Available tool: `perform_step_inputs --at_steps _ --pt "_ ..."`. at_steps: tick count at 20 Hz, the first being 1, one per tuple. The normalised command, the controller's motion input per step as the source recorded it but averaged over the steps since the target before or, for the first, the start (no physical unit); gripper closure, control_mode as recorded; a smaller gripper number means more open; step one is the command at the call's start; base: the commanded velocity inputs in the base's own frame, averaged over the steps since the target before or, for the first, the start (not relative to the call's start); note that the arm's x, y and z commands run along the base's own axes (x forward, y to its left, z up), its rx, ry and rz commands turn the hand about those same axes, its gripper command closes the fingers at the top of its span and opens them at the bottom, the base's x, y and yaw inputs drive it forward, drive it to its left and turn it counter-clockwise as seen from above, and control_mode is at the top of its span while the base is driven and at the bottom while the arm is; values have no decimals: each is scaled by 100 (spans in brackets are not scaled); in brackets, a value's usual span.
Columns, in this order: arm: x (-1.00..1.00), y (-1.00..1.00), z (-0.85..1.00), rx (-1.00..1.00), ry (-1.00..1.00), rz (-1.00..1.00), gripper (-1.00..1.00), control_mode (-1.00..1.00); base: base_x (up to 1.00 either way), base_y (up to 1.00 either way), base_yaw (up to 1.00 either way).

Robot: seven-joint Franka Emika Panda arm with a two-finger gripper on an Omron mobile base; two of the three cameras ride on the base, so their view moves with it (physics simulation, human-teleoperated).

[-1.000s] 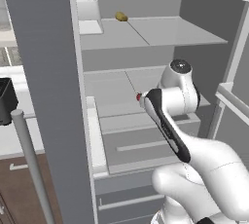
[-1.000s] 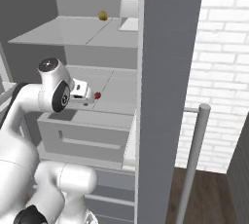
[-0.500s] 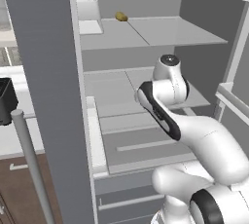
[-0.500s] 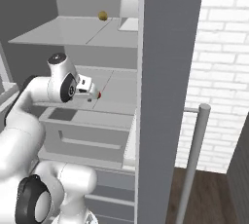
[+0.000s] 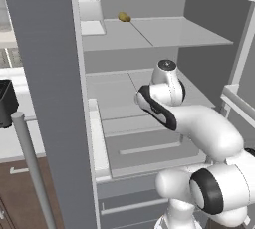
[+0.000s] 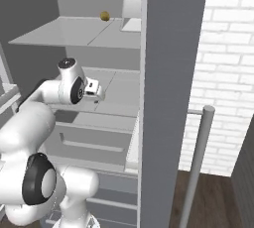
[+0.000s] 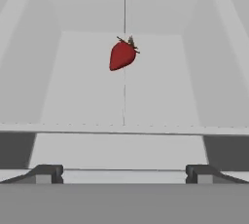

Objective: Take the strawberry from the fridge and place it on top of the pancake, located on the dining counter.

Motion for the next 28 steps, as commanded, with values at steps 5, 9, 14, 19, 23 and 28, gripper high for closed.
perform_step_inputs --at_steps 5,9,14,19,23,28 --pt "46 0 -27 0 0 -1 -100 -100 0 0 0" --pt "46 0 -26 0 0 0 -100 -100 0 0 0" --pt "42 0 -16 0 0 0 -100 -100 0 0 0" --pt "37 0 -10 0 0 -1 -100 -100 0 0 0" --pt "27 0 -17 0 0 0 -100 -100 0 0 0" --pt "32 0 -18 0 0 0 -100 -100 0 0 0"
